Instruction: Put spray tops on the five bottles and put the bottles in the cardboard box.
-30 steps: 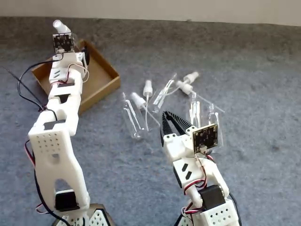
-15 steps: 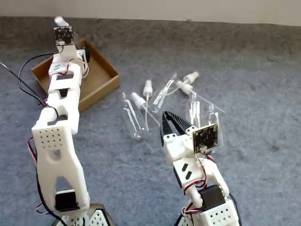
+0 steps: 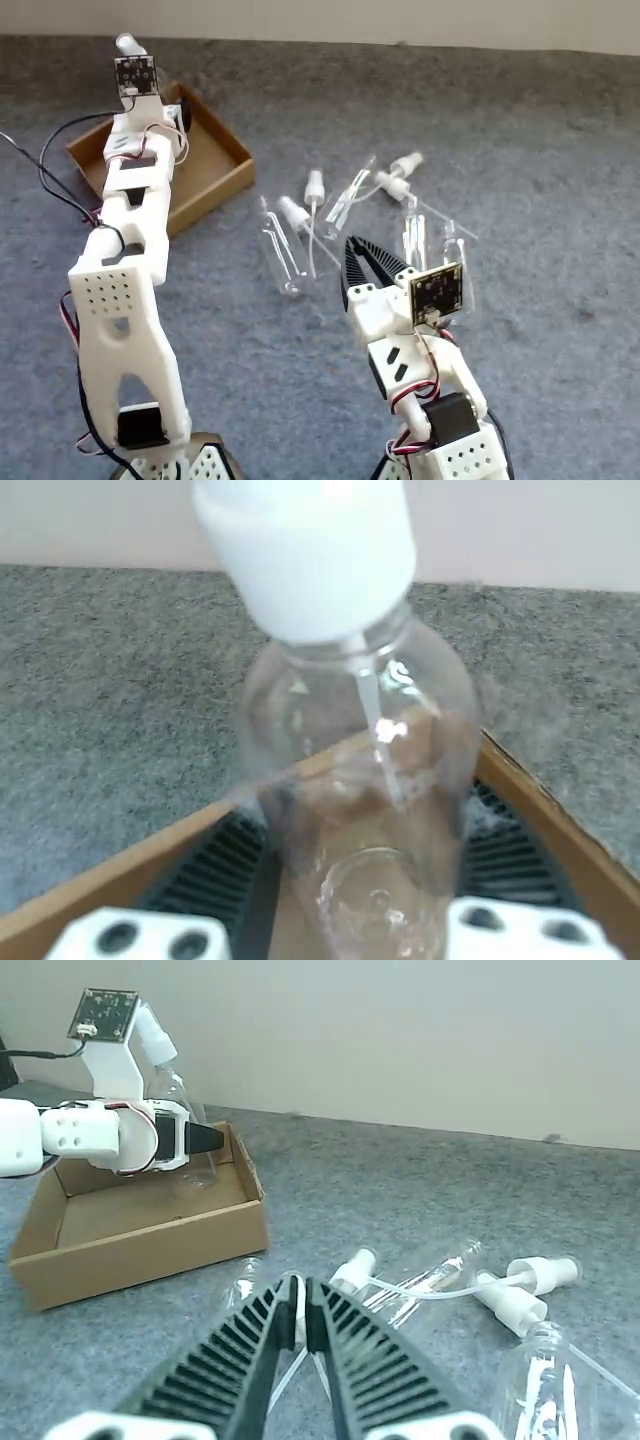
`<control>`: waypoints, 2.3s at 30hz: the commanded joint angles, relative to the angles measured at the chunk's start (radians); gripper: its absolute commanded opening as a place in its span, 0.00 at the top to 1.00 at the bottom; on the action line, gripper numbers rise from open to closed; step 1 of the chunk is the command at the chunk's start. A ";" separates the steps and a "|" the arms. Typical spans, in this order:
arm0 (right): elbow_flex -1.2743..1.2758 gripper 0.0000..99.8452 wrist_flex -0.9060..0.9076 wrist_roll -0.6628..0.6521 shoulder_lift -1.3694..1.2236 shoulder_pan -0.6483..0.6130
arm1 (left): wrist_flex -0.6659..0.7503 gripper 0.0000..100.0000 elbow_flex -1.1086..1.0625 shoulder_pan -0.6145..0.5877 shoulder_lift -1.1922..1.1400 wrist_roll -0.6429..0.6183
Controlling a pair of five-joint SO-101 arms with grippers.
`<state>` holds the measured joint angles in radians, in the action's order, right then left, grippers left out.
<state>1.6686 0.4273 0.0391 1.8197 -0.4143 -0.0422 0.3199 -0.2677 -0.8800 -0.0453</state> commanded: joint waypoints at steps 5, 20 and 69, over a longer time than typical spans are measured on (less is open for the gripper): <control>0.101 0.99 -0.002 -0.011 0.019 0.007 | -0.009 0.89 0.033 -0.002 0.010 -0.014; 0.101 0.99 -0.002 -0.011 0.019 0.010 | -0.038 0.79 -0.005 0.005 0.013 -0.017; 0.101 0.99 0.002 -0.011 0.018 0.012 | -0.683 0.76 -0.053 0.001 0.438 -0.011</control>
<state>1.6686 0.4273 0.0391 1.8197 -0.4143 -0.6099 0.2555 -0.2693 -0.5746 -0.0499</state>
